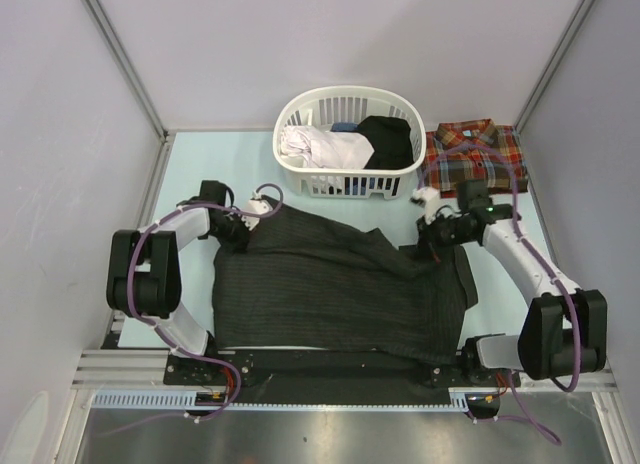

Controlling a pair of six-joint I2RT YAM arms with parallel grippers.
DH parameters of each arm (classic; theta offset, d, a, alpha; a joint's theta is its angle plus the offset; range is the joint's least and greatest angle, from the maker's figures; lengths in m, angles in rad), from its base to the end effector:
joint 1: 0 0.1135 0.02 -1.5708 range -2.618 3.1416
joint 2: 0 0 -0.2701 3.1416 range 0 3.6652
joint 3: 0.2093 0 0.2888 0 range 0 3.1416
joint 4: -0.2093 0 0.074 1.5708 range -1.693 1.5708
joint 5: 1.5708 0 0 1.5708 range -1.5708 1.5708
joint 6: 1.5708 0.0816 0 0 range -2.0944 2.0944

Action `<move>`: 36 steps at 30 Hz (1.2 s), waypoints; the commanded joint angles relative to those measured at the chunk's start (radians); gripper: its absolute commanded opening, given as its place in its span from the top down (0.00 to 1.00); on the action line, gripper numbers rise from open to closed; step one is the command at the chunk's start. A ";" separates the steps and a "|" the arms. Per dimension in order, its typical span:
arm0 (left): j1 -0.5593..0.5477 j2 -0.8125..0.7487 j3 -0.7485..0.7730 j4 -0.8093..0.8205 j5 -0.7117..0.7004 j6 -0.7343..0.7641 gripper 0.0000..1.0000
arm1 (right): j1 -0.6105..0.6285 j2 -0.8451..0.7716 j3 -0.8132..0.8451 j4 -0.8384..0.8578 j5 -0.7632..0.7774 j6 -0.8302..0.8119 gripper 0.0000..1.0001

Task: Fold and stack the long sleeve shirts
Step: Fold the shirt

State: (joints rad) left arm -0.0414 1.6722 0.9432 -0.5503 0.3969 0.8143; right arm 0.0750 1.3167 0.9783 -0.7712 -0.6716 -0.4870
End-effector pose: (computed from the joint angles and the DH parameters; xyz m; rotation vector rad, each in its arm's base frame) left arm 0.3393 -0.0456 0.0958 1.1944 2.4268 -0.3540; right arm 0.2952 0.0731 0.2143 -0.8788 2.3155 0.7248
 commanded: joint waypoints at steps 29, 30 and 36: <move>-0.066 -0.084 0.190 -0.397 0.279 0.713 0.35 | 0.387 -0.008 -0.214 -0.010 0.225 -0.361 0.86; -0.069 -0.101 0.172 -0.428 0.280 0.738 0.35 | 0.387 -0.008 -0.211 -0.007 0.225 -0.355 0.86; -0.075 -0.219 -0.013 -0.288 0.123 0.743 0.39 | 0.388 -0.007 -0.204 0.003 0.219 -0.338 0.87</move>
State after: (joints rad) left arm -0.1120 1.5337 1.0309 -0.9028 0.6018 1.4967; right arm 0.4568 1.3144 0.7547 -0.7826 -0.4500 -0.8375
